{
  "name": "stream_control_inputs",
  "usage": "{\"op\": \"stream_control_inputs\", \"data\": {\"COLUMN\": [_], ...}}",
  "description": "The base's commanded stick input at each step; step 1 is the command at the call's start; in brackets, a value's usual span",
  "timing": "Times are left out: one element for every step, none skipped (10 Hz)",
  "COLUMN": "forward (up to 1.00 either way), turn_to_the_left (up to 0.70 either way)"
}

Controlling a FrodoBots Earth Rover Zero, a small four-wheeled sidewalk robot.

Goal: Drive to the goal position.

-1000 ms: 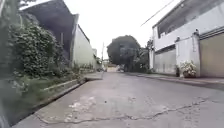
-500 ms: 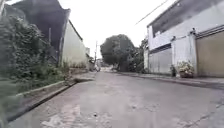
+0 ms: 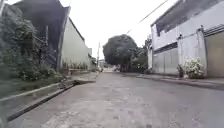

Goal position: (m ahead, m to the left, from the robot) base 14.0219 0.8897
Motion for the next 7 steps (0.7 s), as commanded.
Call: {"op": "stream_control_inputs", "data": {"forward": [1.0, 1.0, 1.0, 1.0, 1.0, 1.0, 1.0], "turn_to_the_left": [0.0, 0.0, 0.0, 0.0, 0.0, 0.0, 0.0]}}
